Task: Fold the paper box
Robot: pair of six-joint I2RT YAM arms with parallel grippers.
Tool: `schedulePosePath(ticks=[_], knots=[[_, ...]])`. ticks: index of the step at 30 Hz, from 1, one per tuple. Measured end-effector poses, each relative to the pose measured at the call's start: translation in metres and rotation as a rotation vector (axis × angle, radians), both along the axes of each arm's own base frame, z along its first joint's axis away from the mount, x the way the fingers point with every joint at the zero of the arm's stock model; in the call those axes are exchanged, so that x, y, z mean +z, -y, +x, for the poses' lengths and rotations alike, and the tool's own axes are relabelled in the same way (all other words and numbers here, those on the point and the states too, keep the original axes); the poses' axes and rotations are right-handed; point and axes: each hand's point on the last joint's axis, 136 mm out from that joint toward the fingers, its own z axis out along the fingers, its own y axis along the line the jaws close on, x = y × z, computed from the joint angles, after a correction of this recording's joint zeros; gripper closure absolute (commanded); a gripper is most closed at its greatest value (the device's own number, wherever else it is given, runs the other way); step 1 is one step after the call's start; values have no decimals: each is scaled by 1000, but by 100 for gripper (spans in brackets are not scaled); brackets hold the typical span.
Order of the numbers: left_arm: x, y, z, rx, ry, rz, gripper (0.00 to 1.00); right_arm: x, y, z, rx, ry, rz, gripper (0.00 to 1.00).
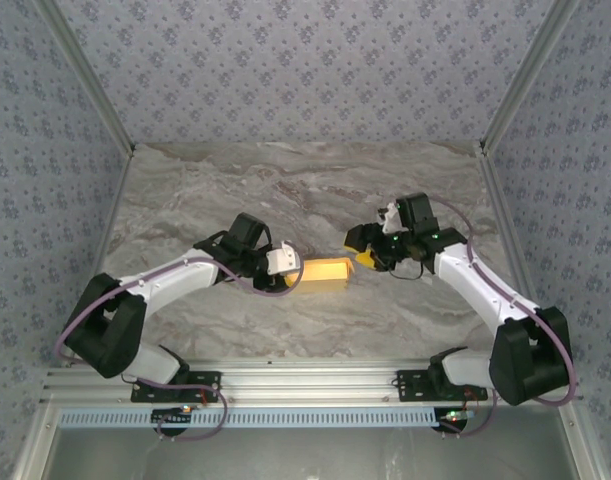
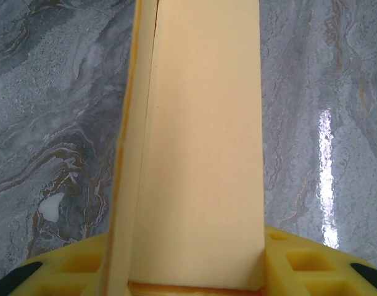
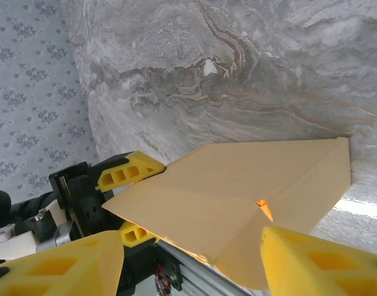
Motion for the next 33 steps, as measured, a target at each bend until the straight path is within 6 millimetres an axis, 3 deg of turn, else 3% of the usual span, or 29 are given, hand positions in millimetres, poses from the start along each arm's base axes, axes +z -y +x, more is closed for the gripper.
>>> schedulePosePath(ticks=[9, 19, 33], knots=[[0, 1, 1, 0, -1, 1, 55, -15, -14, -12, 24, -103, -32, 45], [0, 0, 1, 2, -1, 4, 55, -17, -15, -13, 32, -121, -80, 60], [0, 0, 1, -2, 3, 5, 56, -18, -5, -14, 84, -80, -144, 58]])
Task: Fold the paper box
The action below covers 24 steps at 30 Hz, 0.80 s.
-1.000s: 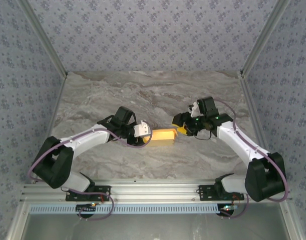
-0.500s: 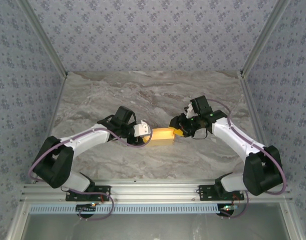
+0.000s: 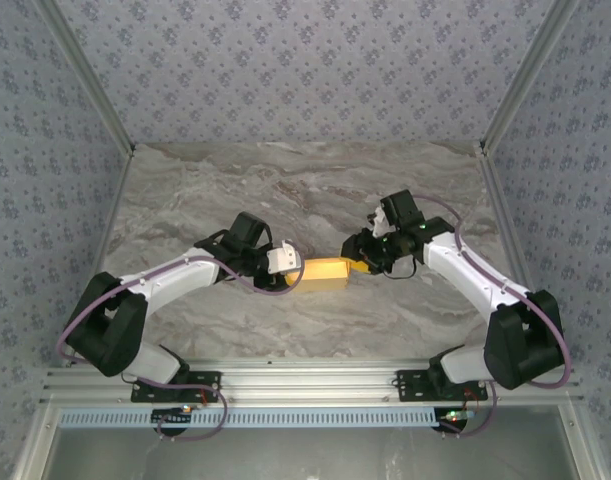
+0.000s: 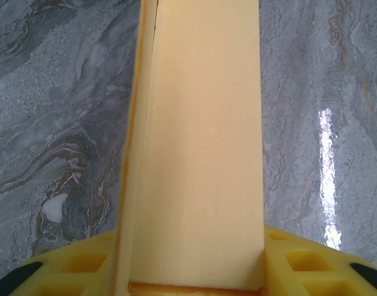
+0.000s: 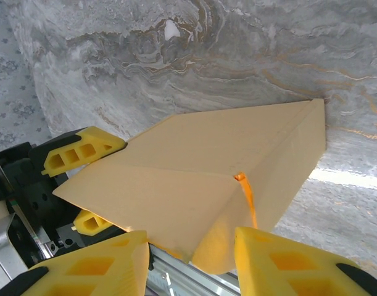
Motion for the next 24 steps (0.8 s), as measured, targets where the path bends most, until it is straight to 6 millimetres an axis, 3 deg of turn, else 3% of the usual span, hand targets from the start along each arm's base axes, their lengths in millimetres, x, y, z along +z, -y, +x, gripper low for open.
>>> schedulePosePath(ticks=[9, 16, 19, 24], knots=[[0, 0, 0, -4, 2, 1, 56, -2, 3, 0, 11, 3, -9, 62], [-1, 1, 2, -2, 0, 6, 55, -9, 5, -7, -2, -24, -14, 52], [0, 2, 3, -9, 6, 7, 55, -2, 9, -2, 6, 33, -13, 43], [-1, 2, 2, -31, 20, 15, 56, 31, 22, 18, 84, 329, -33, 33]])
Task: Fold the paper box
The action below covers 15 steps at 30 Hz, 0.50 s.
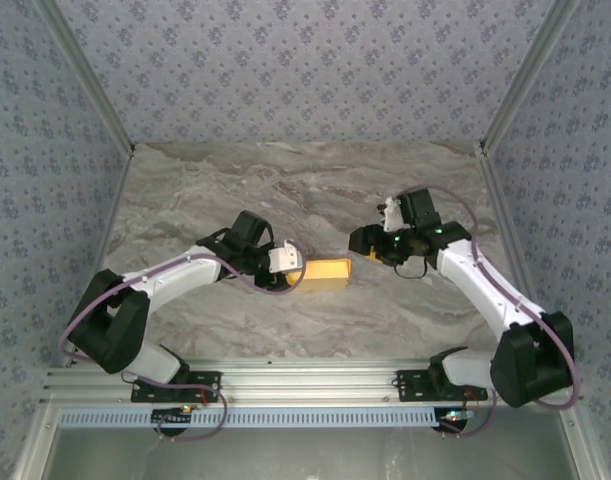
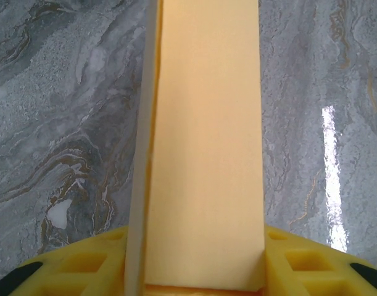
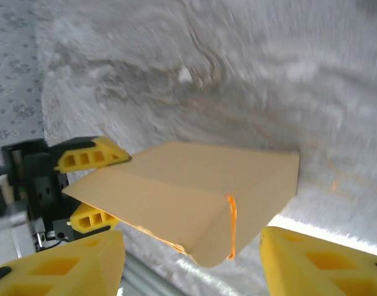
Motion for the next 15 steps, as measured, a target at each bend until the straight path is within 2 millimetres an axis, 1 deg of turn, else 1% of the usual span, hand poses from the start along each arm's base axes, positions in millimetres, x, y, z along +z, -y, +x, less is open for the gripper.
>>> schedulePosePath(ticks=[1, 3, 4, 5, 7, 8, 9, 10, 12, 15], knots=[[0, 0, 0, -7, 4, 2, 57, 10, 0, 3, 42, 99, -11, 32], [0, 0, -1, -19, 11, 6, 57, 27, -5, -3, 175, 301, -42, 28], [0, 0, -1, -26, 15, 8, 58, 33, -10, -13, 283, 417, -71, 23], [0, 0, -2, -34, 19, 8, 57, 37, -17, -25, 401, 527, -111, 20], [0, 0, -2, -44, 23, 8, 58, 38, -29, -49, 635, 719, -200, 19], [0, 0, -3, -51, 25, 7, 58, 36, -34, -59, 749, 802, -240, 19], [0, 0, -3, -55, 26, 7, 57, 32, -35, -66, 835, 857, -274, 18], [0, 0, -3, -61, 30, 6, 58, 25, -33, -67, 901, 892, -315, 18], [0, 0, -4, -69, 35, 7, 58, 12, -27, -63, 975, 913, -377, 18], [0, 0, -4, -77, 37, 7, 58, -7, -20, -62, 1081, 878, -395, 18]])
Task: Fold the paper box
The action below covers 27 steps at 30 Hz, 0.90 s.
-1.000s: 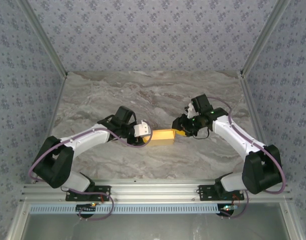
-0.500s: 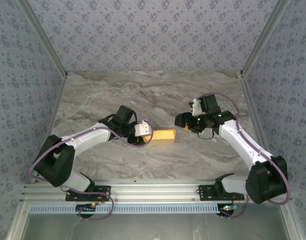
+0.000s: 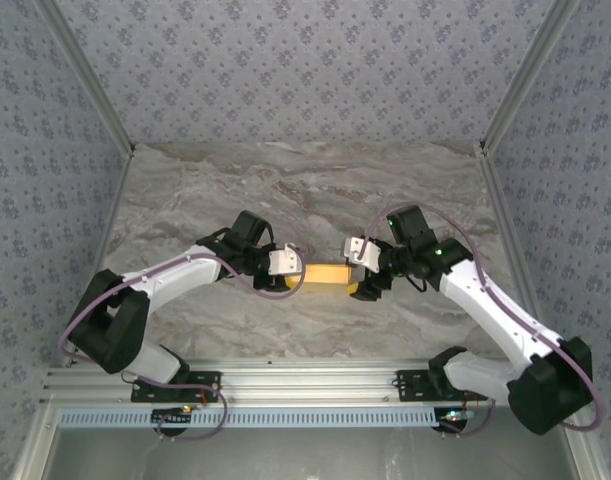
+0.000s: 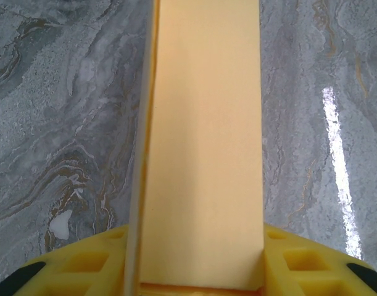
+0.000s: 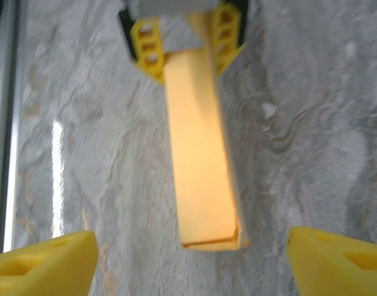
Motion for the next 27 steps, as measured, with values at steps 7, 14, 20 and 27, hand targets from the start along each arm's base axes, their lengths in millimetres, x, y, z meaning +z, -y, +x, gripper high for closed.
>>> schedulePosePath(ticks=[7, 14, 20, 27], knots=[[0, -1, -2, -13, -1, 6, 59, -33, -8, 3, 142, -43, -87, 20], [0, -1, -3, -16, -4, 9, 59, -57, -12, 7, 186, 15, -157, 27], [0, -1, -3, -16, -4, 9, 58, -67, -8, 15, 173, 58, -198, 40], [0, -1, -3, -17, -7, 7, 56, -73, -7, 23, 158, 82, -217, 59]])
